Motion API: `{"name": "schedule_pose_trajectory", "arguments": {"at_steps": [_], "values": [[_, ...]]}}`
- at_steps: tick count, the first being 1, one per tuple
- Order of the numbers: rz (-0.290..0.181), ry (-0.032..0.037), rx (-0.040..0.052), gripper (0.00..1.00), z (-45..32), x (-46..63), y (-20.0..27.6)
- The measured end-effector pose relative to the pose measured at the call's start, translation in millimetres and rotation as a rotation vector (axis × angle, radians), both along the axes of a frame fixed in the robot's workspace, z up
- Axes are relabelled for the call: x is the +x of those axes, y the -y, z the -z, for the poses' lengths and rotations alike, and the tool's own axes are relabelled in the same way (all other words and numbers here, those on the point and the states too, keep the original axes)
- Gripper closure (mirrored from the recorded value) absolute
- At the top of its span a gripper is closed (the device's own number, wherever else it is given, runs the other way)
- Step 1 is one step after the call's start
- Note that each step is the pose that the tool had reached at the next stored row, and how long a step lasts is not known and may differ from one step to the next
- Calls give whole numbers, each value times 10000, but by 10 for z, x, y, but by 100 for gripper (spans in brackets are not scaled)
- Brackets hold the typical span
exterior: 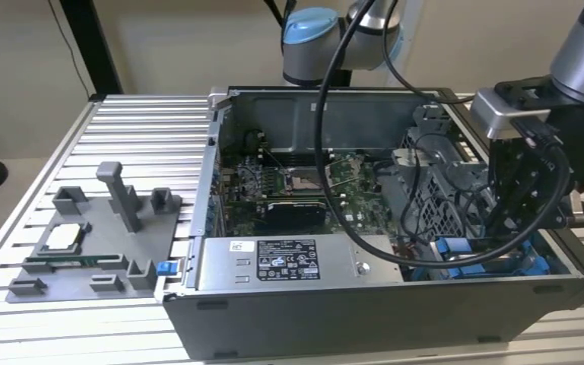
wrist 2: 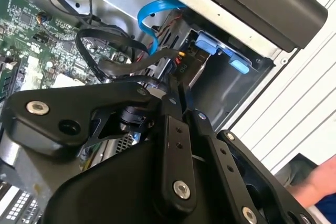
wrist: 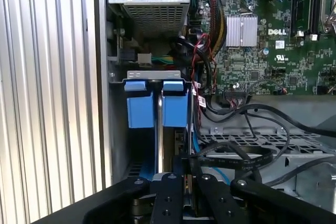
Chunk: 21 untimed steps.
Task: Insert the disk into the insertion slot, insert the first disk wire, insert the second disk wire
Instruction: 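Insert the second disk wire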
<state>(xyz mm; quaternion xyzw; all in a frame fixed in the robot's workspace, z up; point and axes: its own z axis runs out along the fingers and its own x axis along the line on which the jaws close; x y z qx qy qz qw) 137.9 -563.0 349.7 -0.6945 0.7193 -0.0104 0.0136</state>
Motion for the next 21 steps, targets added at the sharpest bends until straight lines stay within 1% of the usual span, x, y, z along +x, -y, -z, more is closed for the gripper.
{"name": "schedule_pose_trajectory", "arguments": {"at_steps": [11, 21], "values": [[1, 65, 0, 100, 56, -1, 0], [0, 84, -4, 100, 87, -8, 1]]}}
